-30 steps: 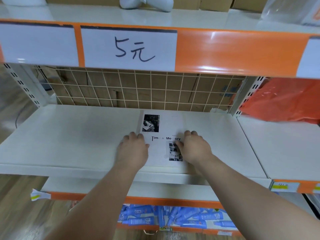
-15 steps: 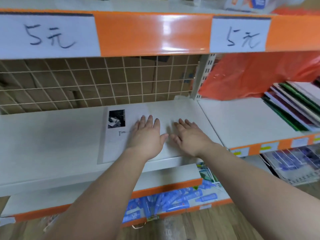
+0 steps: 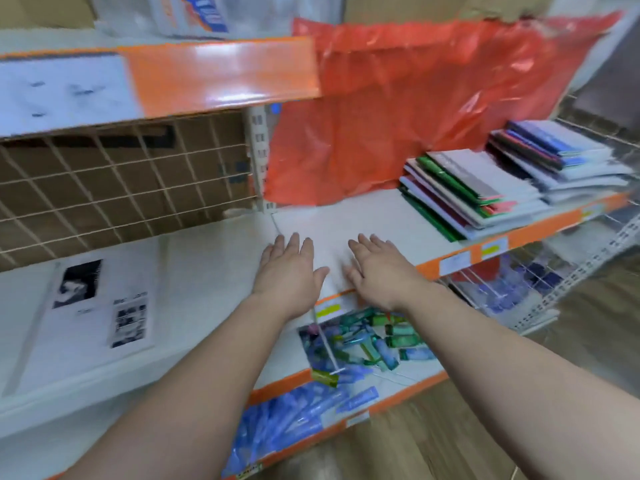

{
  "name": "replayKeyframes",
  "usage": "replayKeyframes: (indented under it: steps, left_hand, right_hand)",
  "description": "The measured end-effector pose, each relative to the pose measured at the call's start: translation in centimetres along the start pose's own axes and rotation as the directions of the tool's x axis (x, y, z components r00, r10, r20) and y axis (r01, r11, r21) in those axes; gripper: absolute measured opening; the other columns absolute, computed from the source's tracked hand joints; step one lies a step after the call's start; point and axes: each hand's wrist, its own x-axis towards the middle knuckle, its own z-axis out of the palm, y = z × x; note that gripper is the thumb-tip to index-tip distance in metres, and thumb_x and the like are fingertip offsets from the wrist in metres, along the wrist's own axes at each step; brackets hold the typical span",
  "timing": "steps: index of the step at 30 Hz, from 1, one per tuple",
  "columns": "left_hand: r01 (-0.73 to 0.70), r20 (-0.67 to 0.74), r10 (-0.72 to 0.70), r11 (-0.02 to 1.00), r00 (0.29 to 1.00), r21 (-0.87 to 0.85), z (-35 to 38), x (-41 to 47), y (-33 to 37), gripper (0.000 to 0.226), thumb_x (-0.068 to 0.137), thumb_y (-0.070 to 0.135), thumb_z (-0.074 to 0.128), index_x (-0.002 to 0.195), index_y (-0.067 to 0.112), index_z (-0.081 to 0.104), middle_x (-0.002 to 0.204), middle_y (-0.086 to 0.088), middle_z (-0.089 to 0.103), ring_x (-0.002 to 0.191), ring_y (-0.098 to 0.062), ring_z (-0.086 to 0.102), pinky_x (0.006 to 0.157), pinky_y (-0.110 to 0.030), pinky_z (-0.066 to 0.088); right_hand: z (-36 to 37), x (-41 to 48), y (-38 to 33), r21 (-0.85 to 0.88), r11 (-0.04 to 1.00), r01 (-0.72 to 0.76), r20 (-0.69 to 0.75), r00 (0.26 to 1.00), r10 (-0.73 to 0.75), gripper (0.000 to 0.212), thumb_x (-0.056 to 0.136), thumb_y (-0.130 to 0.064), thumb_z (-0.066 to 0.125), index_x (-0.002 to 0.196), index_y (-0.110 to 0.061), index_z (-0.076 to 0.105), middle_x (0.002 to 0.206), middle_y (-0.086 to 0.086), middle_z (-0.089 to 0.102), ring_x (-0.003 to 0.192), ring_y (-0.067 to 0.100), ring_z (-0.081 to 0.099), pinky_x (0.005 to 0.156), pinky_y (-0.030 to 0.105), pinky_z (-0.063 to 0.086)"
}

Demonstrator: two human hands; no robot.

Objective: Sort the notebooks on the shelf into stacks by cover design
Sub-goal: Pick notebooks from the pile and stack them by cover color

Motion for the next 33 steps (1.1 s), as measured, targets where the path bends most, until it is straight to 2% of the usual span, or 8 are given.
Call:
replayKeyframes:
  steps: [6,10,13,16,18,26,30,33]
  left_hand:
    - [-0.053,-0.024,0.054,0.998,0.998,0.029,-0.3,4.8,11.0,0.068,0.101,0.051,0.032,0.154,0.011,0.019,0.162,-0.012,0.018,0.149,-0.034,0.012,0.120,-0.046,0.013]
    - [-0.074,-0.024,0.075,0.996,0.997,0.053,-0.5,7.2,15.1,0.068,0.101,0.051,0.031,0.154,0.010,0.020,0.161,-0.013,0.021,0.148,-0.034,0.015,0.120,-0.046,0.017]
    - [-0.069,-0.012,0.069,0.997,0.998,0.036,-1.0,9.2,16.6,0.068,0.102,0.051,0.030,0.155,0.010,0.018,0.163,-0.014,0.017,0.150,-0.035,0.012,0.121,-0.045,0.014]
    - [-0.083,-0.026,0.084,0.996,0.996,0.034,-1.4,11.8,17.6,0.067,0.102,0.052,0.030,0.153,0.009,0.021,0.161,-0.014,0.021,0.148,-0.035,0.015,0.120,-0.046,0.017]
    - [-0.097,-0.041,0.098,0.995,0.994,0.007,-1.7,13.8,18.3,0.065,0.102,0.051,0.032,0.151,0.009,0.025,0.159,-0.013,0.026,0.148,-0.036,0.017,0.119,-0.046,0.019]
    - [-0.110,-0.045,0.108,0.994,0.993,-0.026,-2.3,19.0,21.3,0.065,0.102,0.050,0.033,0.153,0.012,0.023,0.162,-0.014,0.019,0.150,-0.035,0.012,0.120,-0.045,0.014]
    - [-0.076,-0.038,0.076,0.997,0.996,-0.013,-2.5,20.4,22.6,0.066,0.102,0.051,0.031,0.155,0.013,0.020,0.163,-0.013,0.017,0.150,-0.035,0.011,0.120,-0.045,0.012]
    - [-0.022,-0.042,0.022,1.000,0.999,-0.001,-2.2,21.1,23.8,0.067,0.102,0.052,0.030,0.155,0.014,0.018,0.163,-0.012,0.017,0.150,-0.034,0.010,0.121,-0.045,0.012]
  right_hand:
    - [-2.8,-1.4,11.3,-0.018,0.999,-0.039,-0.026,0.999,0.038,0.061,0.103,-0.043,0.027,0.154,-0.012,0.014,0.162,0.012,0.009,0.149,0.029,0.006,0.121,0.041,0.007]
    - [-4.1,-1.3,16.1,-0.013,0.998,-0.058,-0.026,0.998,0.057,0.062,0.103,-0.044,0.027,0.154,-0.012,0.014,0.162,0.011,0.009,0.149,0.028,0.004,0.121,0.040,0.005]
    - [-4.5,-0.8,18.3,0.017,0.998,-0.060,-0.017,0.998,0.060,0.062,0.103,-0.044,0.025,0.155,-0.012,0.013,0.162,0.011,0.007,0.149,0.026,0.000,0.121,0.040,0.002]
    - [-5.1,0.6,20.0,0.020,0.999,-0.047,-0.034,0.998,0.048,0.061,0.104,-0.043,0.025,0.155,-0.011,0.013,0.162,0.011,0.007,0.149,0.026,0.000,0.121,0.041,0.001]
    - [-5.5,1.8,21.0,0.028,0.998,-0.051,-0.071,0.996,0.053,0.061,0.104,-0.043,0.026,0.154,-0.012,0.015,0.162,0.010,0.008,0.149,0.026,0.002,0.121,0.041,0.003]
    - [-7.2,5.4,25.8,0.047,0.994,-0.099,-0.137,0.985,0.105,0.058,0.102,-0.041,0.032,0.151,-0.011,0.025,0.160,0.010,0.019,0.148,0.026,0.011,0.120,0.038,0.007]
    - [-7.7,7.1,28.0,0.054,0.995,-0.080,-0.112,0.990,0.085,0.059,0.102,-0.043,0.030,0.152,-0.012,0.020,0.161,0.009,0.014,0.149,0.026,0.007,0.121,0.040,0.004]
    - [-7.9,8.5,29.8,0.048,0.998,-0.043,-0.099,0.994,0.048,0.061,0.101,-0.046,0.029,0.152,-0.013,0.020,0.161,0.010,0.014,0.149,0.028,0.006,0.121,0.043,0.008]
